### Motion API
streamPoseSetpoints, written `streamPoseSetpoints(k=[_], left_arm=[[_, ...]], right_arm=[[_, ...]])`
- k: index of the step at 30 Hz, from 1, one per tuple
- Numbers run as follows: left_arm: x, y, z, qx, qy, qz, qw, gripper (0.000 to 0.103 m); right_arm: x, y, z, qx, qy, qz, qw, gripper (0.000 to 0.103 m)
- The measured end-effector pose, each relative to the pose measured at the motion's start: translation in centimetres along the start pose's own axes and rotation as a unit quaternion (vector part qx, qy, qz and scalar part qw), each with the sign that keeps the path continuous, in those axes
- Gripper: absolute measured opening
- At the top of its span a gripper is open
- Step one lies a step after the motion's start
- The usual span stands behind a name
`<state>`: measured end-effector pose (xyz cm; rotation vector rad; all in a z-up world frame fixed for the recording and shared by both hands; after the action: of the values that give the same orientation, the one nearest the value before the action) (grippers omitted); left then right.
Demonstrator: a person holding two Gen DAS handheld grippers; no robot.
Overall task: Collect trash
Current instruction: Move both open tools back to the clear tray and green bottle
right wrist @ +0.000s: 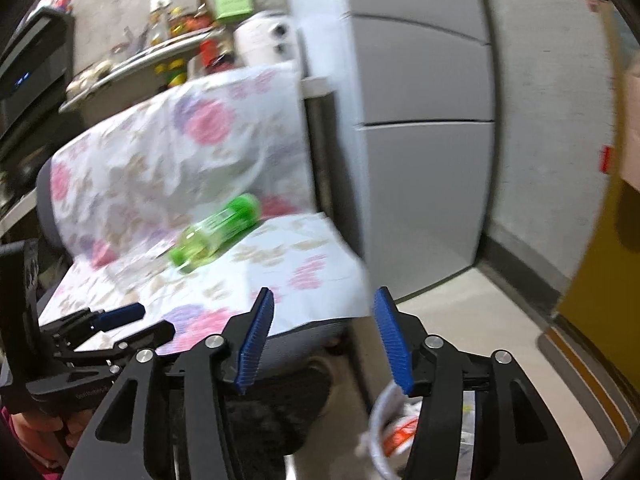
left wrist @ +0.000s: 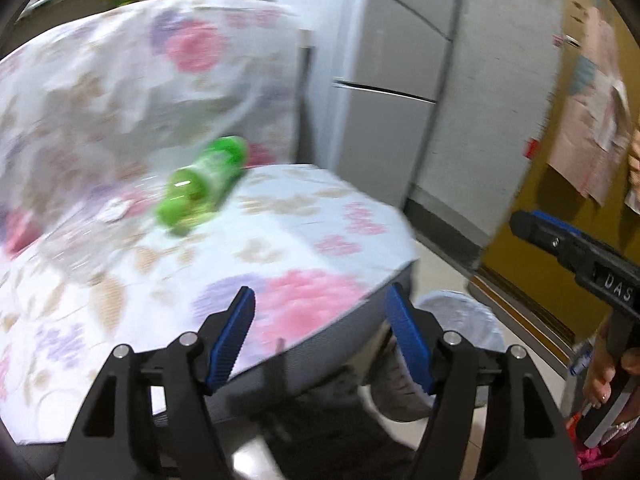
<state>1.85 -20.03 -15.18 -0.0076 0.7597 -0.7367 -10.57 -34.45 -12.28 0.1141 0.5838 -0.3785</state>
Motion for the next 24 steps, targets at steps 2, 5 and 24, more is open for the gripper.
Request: streamPoseSetpoints(k=[2,5,24], left_arm=[[-0.6,2.9,0.2,-0.025,-0.005,0.027,0.9993,0.068],[-1.5,7.3,0.7,-0.065,-0.016,0.066,0.9956,0.068],[-2.0,27.0,9.7,-0.163,-0.059,0.196,0.9652,0.068]], right_arm=[[1.3,2.0,0.6,-0.015,0.007,0.021,1.000,0.055],[3.1,4.9,1.9,-0.040,0.011,0.045,0.998,0.055],[18.5,17.0,9.6,-0.124,0.042,0.063,0.989,0.070]])
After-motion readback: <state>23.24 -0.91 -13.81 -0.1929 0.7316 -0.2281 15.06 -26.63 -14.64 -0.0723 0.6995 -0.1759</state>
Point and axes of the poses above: each gripper's, at about its wrist camera, not at the fingertips, and x roughly the way its jaws point, y to its left, z to its top, the point moved 5 cm from there along x, roughly the way its jaws point, and after that the axes turned 10 degrees about -x, right-handed, at the moved point
